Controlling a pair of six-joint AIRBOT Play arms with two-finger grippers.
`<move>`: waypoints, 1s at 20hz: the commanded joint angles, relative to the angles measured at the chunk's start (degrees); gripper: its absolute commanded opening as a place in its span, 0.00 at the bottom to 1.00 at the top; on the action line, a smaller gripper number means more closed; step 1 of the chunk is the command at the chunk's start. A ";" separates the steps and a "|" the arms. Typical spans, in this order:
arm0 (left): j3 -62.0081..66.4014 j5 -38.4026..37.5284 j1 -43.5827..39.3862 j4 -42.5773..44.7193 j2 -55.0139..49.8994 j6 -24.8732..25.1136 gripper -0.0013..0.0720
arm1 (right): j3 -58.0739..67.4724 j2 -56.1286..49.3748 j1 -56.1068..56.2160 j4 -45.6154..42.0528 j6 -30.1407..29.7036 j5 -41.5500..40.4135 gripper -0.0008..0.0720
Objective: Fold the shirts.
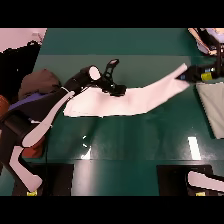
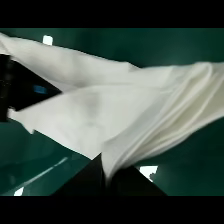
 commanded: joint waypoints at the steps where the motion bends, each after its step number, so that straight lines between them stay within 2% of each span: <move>1: 0.66 -0.42 -0.92 -1.97 -2.19 -0.02 0.05 | 8.07 0.61 6.10 4.63 3.30 -1.05 0.04; 7: 0.61 -1.18 -0.92 -1.73 -3.10 0.09 0.05 | 12.59 0.61 14.21 4.39 3.52 -4.50 0.04; 9: 0.70 -1.77 -0.76 -1.77 -3.04 1.81 0.05 | 12.61 0.09 16.37 4.42 3.45 -5.95 0.04; 11: 2.23 -5.92 0.44 -0.57 -2.91 2.97 0.05 | 12.61 -1.09 18.88 4.48 2.80 -6.75 0.03; 16: 7.69 -17.84 9.97 14.97 3.34 2.95 0.05 | 12.63 -6.82 28.68 4.50 0.02 -11.54 0.04; 20: 8.13 -21.62 21.46 19.96 13.44 2.99 0.05 | 12.76 -14.03 38.99 4.50 -1.66 -24.11 0.04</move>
